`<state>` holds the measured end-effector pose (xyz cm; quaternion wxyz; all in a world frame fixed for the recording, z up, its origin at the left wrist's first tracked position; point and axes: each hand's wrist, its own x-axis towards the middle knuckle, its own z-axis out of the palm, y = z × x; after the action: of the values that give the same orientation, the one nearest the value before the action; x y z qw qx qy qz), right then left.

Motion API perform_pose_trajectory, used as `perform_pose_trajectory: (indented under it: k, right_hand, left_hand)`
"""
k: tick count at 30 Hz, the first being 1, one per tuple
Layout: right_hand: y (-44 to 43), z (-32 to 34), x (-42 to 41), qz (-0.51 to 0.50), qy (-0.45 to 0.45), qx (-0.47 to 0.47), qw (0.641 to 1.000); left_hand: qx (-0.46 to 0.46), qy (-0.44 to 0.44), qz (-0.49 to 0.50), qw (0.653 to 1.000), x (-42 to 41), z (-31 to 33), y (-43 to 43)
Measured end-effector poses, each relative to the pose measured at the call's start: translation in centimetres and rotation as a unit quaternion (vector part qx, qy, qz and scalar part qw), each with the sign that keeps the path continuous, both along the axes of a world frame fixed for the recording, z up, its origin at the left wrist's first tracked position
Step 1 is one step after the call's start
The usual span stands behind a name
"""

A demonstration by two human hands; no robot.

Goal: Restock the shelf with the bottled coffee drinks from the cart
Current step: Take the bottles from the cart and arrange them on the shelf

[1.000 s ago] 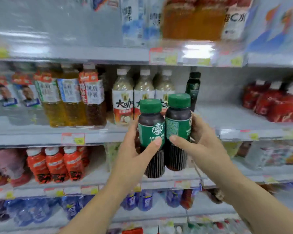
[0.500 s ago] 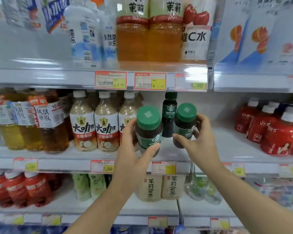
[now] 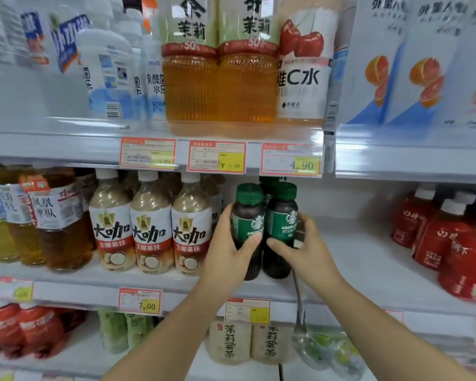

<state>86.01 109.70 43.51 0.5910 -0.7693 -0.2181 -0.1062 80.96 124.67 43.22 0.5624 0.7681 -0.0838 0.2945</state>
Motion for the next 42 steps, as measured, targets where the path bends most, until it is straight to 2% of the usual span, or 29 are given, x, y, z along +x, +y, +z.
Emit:
perform_pose_trajectory:
  k: [2, 6, 11, 16, 22, 32, 37, 42]
  right_hand:
    - [-1.0, -0.5, 0.5, 0.052, 0.042, -0.029, 0.997]
    - [-2.1, -1.1, 1.6, 0.052, 0.044, -0.083, 0.994]
    - [-2.1, -1.1, 1.9, 0.043, 0.038, -0.086, 0.995]
    - [-1.5, -0.8, 2.1, 0.037, 0.024, -0.094, 0.995]
    - [-0.7, -0.6, 2.6, 0.022, 0.016, -0.095, 0.995]
    - [0.5, -0.1, 3.3, 0.032, 0.024, -0.099, 0.994]
    - [0.5, 0.6, 4.0, 0.075, 0.041, -0.102, 0.991]
    - [0.2, 0.7, 4.4, 0.073, 0.044, -0.109, 0.990]
  left_hand:
    - [0.013, 0.013, 0.018, 1.000, 0.9, -0.4, 0.2]
    - [0.055, 0.043, 0.014, 0.997, 1.8, 0.0, 0.0]
    - [-0.014, 0.062, -0.015, 0.998, 2.3, -1.0, 0.3]
    - [0.027, 0.071, 0.092, 0.993, 3.2, -1.9, -0.9]
    - [-0.017, 0.087, 0.108, 0.990, 4.0, -1.3, -1.3]
    - [0.041, 0.151, 0.171, 0.973, 6.2, -0.3, -1.4]
    - [0.047, 0.142, 0.161, 0.976, 6.5, -0.3, -1.1]
    - [0.054, 0.139, 0.159, 0.976, 6.7, -0.2, -1.4]
